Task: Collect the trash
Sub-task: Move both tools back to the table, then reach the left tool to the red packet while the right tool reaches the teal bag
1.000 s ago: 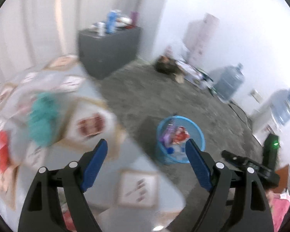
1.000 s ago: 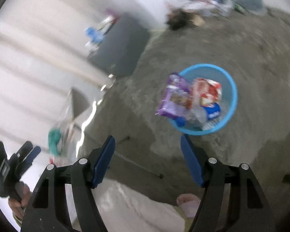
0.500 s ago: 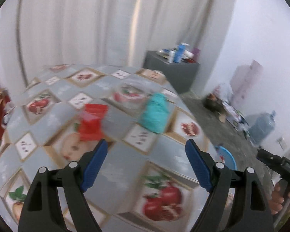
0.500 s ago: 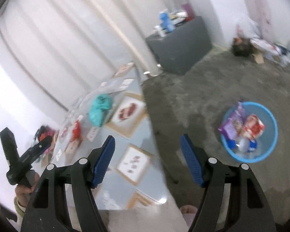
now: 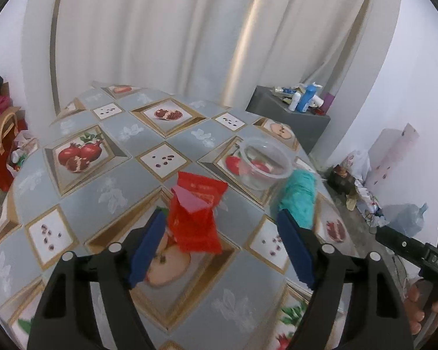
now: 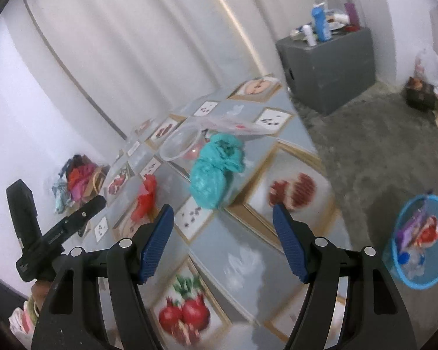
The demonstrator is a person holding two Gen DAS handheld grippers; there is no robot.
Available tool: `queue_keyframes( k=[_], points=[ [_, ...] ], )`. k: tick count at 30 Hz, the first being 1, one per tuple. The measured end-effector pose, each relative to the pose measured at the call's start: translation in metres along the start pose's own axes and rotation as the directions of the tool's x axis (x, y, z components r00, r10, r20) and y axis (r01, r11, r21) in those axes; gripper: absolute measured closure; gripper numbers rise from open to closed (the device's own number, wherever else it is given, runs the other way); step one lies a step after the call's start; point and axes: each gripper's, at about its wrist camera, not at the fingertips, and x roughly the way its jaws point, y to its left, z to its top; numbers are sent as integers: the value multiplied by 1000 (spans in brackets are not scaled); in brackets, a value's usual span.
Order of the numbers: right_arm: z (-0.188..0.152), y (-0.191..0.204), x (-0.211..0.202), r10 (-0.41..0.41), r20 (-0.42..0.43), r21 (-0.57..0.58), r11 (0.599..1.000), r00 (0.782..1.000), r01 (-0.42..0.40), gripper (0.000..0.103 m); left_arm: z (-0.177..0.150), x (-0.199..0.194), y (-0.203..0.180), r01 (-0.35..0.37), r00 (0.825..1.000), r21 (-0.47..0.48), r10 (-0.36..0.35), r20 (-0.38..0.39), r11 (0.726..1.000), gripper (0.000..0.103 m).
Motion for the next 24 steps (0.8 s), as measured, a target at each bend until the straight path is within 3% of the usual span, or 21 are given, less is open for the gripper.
queue_keyframes(
  k=[6, 12, 19, 24],
  points=[
    [20, 14, 37, -14, -31, -24, 1000, 999, 13, 36, 12, 45, 5, -52, 997, 33, 53, -53, 998, 36],
    [33, 27, 73, -50, -72, -51, 998, 996, 46, 36, 15, 87, 15, -87, 987, 41, 92, -129, 995, 37],
    [35, 28, 97, -73, -109, -48, 997, 991, 68, 36, 10, 107, 19, -101, 980, 43, 107, -167, 994, 45],
    [35, 28, 108, -90, -124, -48, 995, 988, 84, 36, 8, 108, 14, -126, 979, 86, 138, -148, 988, 48]
  ],
)
